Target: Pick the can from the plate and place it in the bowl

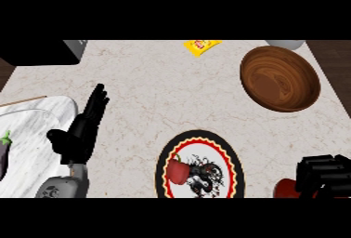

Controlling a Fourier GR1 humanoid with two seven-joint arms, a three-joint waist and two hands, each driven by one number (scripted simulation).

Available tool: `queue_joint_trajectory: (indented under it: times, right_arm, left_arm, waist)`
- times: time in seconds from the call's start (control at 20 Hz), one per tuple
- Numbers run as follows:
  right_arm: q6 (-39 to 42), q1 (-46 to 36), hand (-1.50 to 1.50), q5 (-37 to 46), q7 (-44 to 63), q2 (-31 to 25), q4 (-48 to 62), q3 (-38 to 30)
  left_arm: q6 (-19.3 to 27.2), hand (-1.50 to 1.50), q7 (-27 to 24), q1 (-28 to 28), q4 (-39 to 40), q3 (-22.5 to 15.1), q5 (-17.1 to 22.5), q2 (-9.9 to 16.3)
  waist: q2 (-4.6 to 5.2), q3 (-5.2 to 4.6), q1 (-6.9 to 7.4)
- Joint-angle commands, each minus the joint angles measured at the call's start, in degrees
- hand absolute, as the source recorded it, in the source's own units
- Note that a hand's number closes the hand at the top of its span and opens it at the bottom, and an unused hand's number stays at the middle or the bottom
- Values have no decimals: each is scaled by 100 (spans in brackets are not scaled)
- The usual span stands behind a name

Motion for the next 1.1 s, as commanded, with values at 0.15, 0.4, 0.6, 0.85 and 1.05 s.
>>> queue_joint_trajectory:
  times: [0.15,0.4,0.6,0.85,1.05]
  right_arm:
    - [497,576,150,-1524,641,-915,-1190,-2012]
    - [412,76,150,-2253,2015,-806,-1367,-2434]
    - [139,-1020,150,-3150,3262,-1221,-1146,-2501]
    - [-179,-1995,150,-2606,3906,-1022,-592,-1806]
    - [-417,-2808,150,-1235,3539,-1094,255,-1475]
  left_arm:
    - [-126,0,-32,-275,288,162,48,114]
    - [-79,0,235,-148,-174,-117,-53,-71]
    - [-161,0,-280,-195,435,59,-25,-41]
    - [-230,0,20,-8,-64,-13,-50,26]
    - [-211,0,-28,-420,256,23,-42,-49]
  waist:
    - [20,-9,24]
    - [27,-4,148]
    - [43,-9,194]
    - [42,-4,243]
    - [70,-4,307]
